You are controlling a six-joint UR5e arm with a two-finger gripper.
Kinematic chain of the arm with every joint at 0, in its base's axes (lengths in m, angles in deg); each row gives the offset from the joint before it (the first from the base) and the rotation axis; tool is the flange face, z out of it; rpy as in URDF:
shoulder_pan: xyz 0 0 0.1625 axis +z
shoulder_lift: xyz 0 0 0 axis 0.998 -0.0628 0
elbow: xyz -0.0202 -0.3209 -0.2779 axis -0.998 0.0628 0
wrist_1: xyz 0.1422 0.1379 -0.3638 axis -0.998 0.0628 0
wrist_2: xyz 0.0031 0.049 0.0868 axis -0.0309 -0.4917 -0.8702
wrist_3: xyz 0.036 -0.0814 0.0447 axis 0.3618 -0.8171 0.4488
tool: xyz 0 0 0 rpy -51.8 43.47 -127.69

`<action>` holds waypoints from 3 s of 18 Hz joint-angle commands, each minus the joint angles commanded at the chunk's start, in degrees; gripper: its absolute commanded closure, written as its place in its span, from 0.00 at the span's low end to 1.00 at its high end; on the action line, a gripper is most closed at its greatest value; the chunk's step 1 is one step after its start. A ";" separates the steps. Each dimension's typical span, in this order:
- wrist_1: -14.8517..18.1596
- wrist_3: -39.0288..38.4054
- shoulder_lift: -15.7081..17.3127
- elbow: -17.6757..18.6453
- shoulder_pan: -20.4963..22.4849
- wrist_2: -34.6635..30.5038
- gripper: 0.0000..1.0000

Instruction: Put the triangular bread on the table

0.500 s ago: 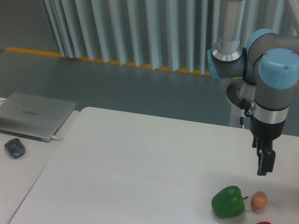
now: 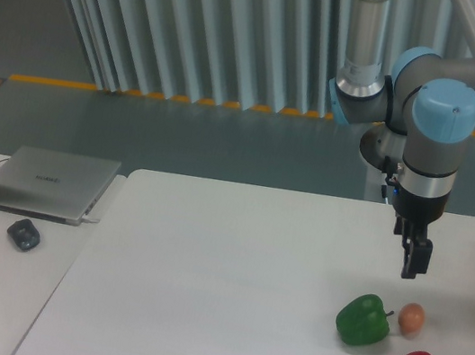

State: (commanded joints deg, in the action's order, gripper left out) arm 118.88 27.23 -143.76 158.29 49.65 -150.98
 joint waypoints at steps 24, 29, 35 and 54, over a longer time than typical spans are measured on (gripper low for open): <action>-10.73 27.22 -1.92 1.33 14.49 -3.96 0.00; -12.65 35.66 -4.74 0.00 18.19 -3.96 0.00; -15.65 42.08 -7.99 -0.79 21.36 -4.92 0.00; -17.67 42.80 -14.76 -0.79 23.12 -8.17 0.00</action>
State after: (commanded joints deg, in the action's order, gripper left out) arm 101.21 70.03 -158.52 157.50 72.77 -159.16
